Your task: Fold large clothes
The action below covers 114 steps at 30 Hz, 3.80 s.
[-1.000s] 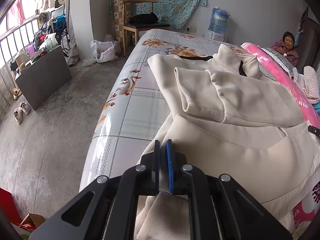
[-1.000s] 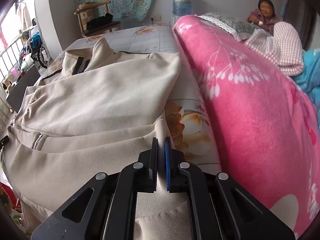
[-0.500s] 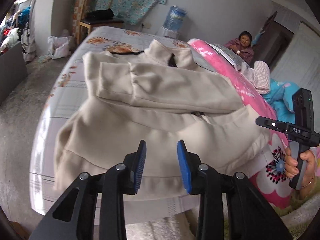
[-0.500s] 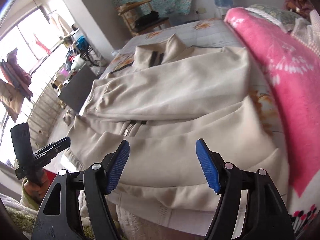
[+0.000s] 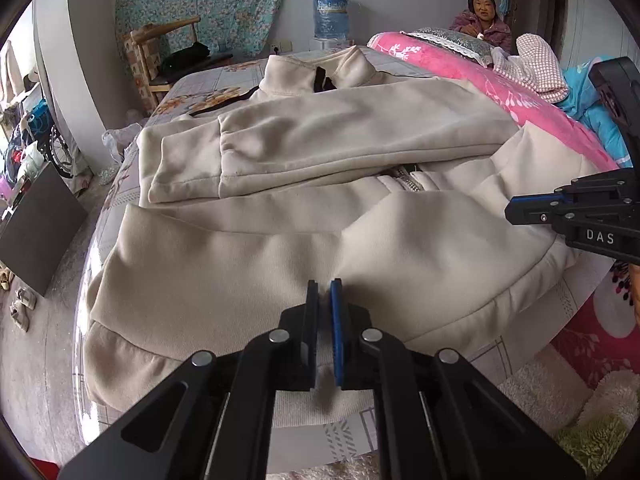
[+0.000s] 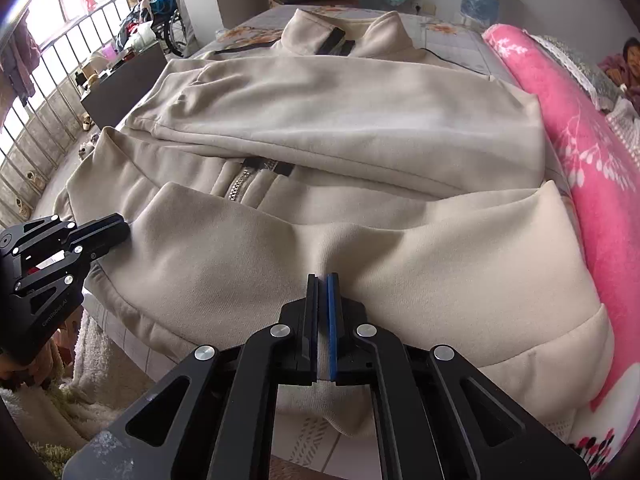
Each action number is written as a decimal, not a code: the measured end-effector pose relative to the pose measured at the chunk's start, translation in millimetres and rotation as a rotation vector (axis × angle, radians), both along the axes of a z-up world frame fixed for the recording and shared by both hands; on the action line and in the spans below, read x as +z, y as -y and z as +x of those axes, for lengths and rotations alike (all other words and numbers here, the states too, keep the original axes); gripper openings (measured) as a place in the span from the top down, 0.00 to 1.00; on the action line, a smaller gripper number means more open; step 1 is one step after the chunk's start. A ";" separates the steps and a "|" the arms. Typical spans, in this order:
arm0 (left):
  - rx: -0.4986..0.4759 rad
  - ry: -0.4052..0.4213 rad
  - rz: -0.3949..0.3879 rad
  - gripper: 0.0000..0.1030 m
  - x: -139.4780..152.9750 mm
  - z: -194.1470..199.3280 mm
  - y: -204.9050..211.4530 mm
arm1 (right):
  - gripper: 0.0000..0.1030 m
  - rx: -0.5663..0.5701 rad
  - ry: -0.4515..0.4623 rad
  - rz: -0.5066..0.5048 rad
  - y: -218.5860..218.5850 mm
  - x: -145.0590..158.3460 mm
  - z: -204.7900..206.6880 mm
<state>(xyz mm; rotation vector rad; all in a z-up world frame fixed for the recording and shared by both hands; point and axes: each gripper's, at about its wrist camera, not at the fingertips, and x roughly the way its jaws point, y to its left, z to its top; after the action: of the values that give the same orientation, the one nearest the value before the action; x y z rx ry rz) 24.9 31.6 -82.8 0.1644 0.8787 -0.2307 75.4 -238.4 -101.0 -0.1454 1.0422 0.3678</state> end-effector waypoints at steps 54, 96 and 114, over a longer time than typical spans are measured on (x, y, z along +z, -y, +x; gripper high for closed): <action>0.265 0.040 0.094 1.00 -6.6 48.6 -86.4 | 0.84 0.148 -0.030 0.080 -85.9 -2.3 36.7; 0.304 0.148 -0.003 0.95 34.1 68.6 -118.3 | 1.00 0.112 0.193 0.013 -85.8 17.1 32.4; -0.025 0.029 0.015 0.90 4.5 44.4 -2.2 | 0.90 0.029 0.008 0.273 -51.6 -2.6 56.8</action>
<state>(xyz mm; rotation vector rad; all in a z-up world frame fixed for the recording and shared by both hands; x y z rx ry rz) 69.2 33.8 -78.3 0.1925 0.8504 -0.2442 132.2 -186.7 -103.5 0.0823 0.9732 0.5315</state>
